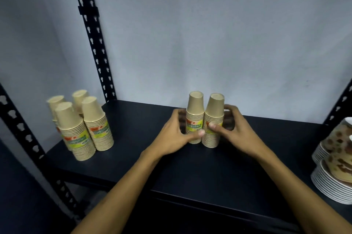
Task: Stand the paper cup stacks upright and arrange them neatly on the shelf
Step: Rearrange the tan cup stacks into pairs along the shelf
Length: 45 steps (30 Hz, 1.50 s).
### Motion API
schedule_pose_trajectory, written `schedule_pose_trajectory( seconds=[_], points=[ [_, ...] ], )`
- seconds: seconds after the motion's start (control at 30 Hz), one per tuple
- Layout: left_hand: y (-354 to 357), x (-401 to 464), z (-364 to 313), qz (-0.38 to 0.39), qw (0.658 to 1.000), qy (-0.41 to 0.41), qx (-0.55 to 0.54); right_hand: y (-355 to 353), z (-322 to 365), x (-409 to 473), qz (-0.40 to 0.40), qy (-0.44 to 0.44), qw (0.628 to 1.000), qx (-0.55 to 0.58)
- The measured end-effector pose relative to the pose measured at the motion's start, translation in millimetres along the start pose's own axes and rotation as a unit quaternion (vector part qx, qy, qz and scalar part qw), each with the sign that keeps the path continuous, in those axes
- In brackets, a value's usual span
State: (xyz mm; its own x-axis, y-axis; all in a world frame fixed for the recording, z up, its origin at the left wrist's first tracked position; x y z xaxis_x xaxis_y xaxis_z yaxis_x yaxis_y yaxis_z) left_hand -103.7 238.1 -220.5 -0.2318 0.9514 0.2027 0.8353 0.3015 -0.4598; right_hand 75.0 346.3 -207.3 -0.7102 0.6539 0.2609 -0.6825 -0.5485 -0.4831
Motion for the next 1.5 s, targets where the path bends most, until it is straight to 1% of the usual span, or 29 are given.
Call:
schedule_pose_trajectory(
  seconds=[0.07,0.13,0.2,0.43,0.7,0.87,1.1,1.23,1.4,1.5],
  points=[
    [-5.9,5.3,-13.6,-0.011,0.996,0.032,-0.083,-4.7,11.3,2.8,-0.018,-0.020,0.997,0.071],
    [-6.7,11.9,-25.2,-0.012,0.992,0.062,-0.105,-0.6,19.1,4.7,-0.008,-0.041,0.994,0.101],
    [-3.9,18.3,-28.6,-0.014,0.992,0.077,-0.100,4.9,19.3,6.9,0.003,-0.051,0.993,0.102],
    [-5.3,42.3,-14.1,-0.037,0.991,0.080,-0.100,1.9,10.0,28.3,0.012,-0.053,0.992,0.113],
    [-10.6,91.1,-2.6,-0.057,0.993,0.069,-0.076,-6.5,-5.2,70.9,-0.009,-0.046,0.995,0.091],
    [-9.7,117.0,4.5,-0.045,0.993,0.067,-0.082,-12.4,-14.7,88.1,-0.025,-0.035,0.995,0.088],
    [-7.1,131.0,15.6,-0.039,0.992,0.076,-0.096,-11.2,-22.1,95.3,-0.061,-0.036,0.993,0.099],
    [-6.8,134.9,19.0,-0.019,0.992,0.079,-0.100,-12.7,-24.5,99.3,-0.058,-0.035,0.993,0.093],
    [-5.9,136.1,20.9,-0.017,0.991,0.082,-0.102,-12.1,-29.0,101.5,-0.052,-0.028,0.995,0.086],
    [0.3,131.5,29.7,-0.004,0.994,0.060,-0.094,-8.9,-30.2,99.9,-0.052,-0.022,0.994,0.098]
  ],
)
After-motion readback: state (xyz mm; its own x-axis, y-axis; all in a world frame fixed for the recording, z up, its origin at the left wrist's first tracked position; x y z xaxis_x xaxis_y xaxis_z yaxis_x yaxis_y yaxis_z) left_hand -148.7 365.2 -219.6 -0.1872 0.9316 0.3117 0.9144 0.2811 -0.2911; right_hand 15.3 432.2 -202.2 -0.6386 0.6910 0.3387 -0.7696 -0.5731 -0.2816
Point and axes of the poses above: each hand's wrist, its own x-axis towards the middle knuckle, its own y-axis out of the palm, z = x × y, the point moved 6 cm from there along x, towards the middle knuckle, and after that the axes turned 5 degrees about z, right-handed, at the moved point
